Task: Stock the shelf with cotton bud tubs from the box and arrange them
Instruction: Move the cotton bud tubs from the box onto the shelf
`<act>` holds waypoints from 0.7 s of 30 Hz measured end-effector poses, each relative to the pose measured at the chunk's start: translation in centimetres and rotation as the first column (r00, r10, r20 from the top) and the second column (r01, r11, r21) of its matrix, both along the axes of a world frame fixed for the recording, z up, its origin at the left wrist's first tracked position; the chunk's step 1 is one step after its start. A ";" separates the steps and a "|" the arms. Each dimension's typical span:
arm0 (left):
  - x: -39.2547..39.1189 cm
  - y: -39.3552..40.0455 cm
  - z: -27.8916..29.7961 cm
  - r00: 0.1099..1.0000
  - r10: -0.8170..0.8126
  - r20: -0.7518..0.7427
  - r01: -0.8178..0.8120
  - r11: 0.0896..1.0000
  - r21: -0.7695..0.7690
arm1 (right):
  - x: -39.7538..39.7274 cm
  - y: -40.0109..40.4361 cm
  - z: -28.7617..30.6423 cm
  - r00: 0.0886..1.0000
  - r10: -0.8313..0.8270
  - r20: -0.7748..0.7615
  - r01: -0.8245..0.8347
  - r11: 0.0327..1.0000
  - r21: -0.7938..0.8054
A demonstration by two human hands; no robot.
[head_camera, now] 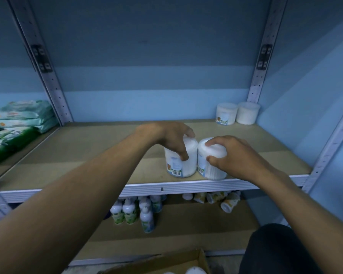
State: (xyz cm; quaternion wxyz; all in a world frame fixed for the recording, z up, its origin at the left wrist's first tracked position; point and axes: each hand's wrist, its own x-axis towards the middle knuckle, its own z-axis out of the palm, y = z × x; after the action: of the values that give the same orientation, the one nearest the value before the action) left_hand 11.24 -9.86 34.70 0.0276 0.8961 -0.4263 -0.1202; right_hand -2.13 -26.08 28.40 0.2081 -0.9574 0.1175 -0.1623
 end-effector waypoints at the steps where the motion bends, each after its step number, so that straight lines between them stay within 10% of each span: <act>1: -0.1 0.2 -0.1 1.000 -0.002 -0.012 0.002 1.000 -0.015 | 0.0 -0.1 -0.1 1.000 0.013 -0.009 -0.014 1.000 -0.005; 21: -2.6 0.9 -5.1 0.962 0.136 0.237 -0.077 0.968 -0.241 | -0.5 1.2 -1.2 0.999 -0.014 0.052 0.026 0.969 -0.247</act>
State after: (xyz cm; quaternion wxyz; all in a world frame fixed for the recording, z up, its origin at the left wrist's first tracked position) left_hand 8.68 -8.98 29.61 0.0830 0.9166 -0.3883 0.0461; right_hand -2.66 -24.86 27.20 0.0880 -0.9703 0.1007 -0.2018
